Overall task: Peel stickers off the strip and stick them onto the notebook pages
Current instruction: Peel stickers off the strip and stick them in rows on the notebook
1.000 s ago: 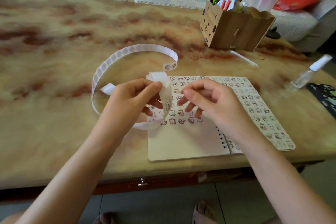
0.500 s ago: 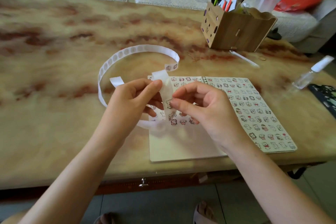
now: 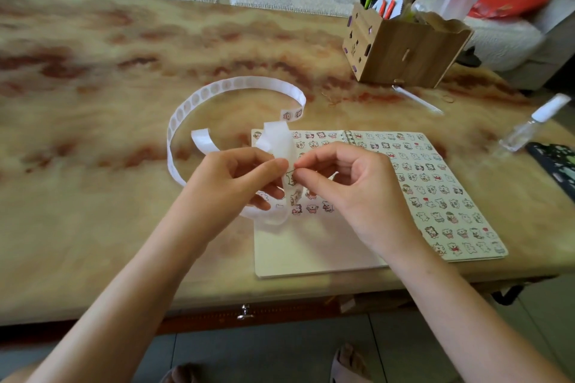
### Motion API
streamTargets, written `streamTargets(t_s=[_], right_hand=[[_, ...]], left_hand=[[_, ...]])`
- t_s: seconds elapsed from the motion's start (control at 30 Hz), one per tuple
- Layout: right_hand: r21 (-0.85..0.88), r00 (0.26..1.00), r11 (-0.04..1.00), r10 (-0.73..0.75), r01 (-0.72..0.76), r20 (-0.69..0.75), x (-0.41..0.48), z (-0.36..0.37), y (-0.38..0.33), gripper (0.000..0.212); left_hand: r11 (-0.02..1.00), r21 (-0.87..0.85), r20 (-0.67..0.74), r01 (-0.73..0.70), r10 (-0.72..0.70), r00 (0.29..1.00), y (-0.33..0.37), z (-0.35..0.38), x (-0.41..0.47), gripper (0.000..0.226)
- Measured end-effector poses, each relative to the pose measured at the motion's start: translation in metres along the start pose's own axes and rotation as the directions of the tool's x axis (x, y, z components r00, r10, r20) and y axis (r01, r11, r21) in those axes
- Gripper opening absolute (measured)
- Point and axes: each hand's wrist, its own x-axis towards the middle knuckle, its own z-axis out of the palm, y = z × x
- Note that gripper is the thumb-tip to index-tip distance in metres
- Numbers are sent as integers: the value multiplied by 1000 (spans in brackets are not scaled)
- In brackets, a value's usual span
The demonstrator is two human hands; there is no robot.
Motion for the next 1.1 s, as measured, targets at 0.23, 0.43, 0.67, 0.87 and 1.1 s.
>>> streamTargets(t_s=[0.23, 0.43, 0.67, 0.87, 1.1], right_hand=[[-75, 1000, 997, -20, 20, 6, 1, -1, 3, 10], [-84, 998, 996, 32, -28, 52, 1, -3, 3, 5], [-179, 991, 981, 87, -68, 102, 2, -5, 2, 8], [-205, 987, 976, 103, -76, 122, 0, -11, -3, 3], [-188, 938, 932, 333, -311, 99, 9, -54, -5, 4]], left_hand=[[1000, 25, 3, -13, 12, 1000, 0, 0, -1, 15], [999, 40, -9, -5, 5, 1000, 0, 2, -1, 15], [998, 52, -2, 26, -26, 1000, -2, 3, -1, 15], [992, 123, -51, 30, -24, 998, -5, 1, 2, 16], [978, 204, -73, 38, -23, 997, -9, -1, 0, 12]])
